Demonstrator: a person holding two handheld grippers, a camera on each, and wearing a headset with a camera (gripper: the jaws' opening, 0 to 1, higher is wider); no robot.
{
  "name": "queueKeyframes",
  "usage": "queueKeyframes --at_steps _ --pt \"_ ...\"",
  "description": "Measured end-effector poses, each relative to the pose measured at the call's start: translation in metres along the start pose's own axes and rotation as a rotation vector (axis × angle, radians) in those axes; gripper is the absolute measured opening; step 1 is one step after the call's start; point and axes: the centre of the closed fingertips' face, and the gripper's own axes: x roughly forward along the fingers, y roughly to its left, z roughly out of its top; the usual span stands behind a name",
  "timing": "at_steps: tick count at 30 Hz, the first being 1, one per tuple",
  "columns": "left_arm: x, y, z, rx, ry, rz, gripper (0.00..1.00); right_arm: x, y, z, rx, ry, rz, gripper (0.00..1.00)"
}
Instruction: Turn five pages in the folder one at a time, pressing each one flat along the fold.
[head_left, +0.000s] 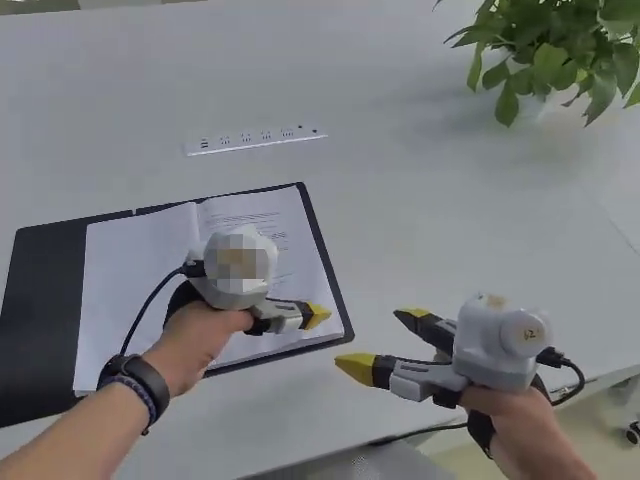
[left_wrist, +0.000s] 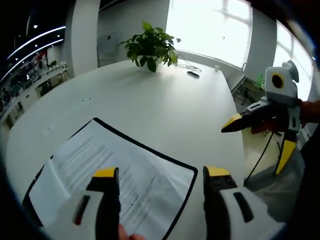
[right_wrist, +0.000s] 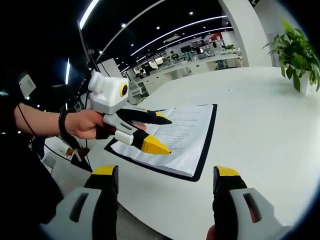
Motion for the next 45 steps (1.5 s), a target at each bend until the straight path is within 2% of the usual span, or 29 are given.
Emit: queueKeyframes --at_steps 2,7,12,16,19,23,29,42,45 --pt "0.008 0.002 -0.008 0.012 0.033 0.011 0.66 0.001 0.002 -0.001 0.000 0.005 0.011 0.77" --pt "0.021 -0.001 -0.014 0.009 0.058 0.010 0.67 0.003 0.003 -0.003 -0.003 0.018 0.029 0.77" --pt "0.037 0.000 -0.022 -0.006 0.089 0.019 0.66 0.005 0.000 -0.002 0.006 0.022 0.039 0.77" --pt "0.048 0.001 -0.030 0.011 0.120 0.031 0.67 0.005 -0.002 -0.003 0.006 0.027 0.048 0.77" --pt "0.050 0.001 -0.035 0.039 0.137 0.042 0.66 0.006 -0.004 -0.002 0.016 0.024 0.052 0.76" --pt "0.050 0.002 -0.037 0.077 0.138 0.051 0.66 0.007 -0.007 -0.002 0.025 0.022 0.055 0.76" --pt "0.049 0.005 -0.037 0.092 0.137 0.052 0.64 0.013 -0.007 -0.004 0.023 0.032 0.066 0.74" --pt "0.045 0.009 -0.037 0.063 0.098 0.057 0.56 0.031 -0.023 -0.002 0.064 0.011 0.052 0.65" --pt "0.044 0.011 -0.037 0.049 0.084 0.045 0.55 0.036 -0.026 0.000 0.074 0.006 0.056 0.63"
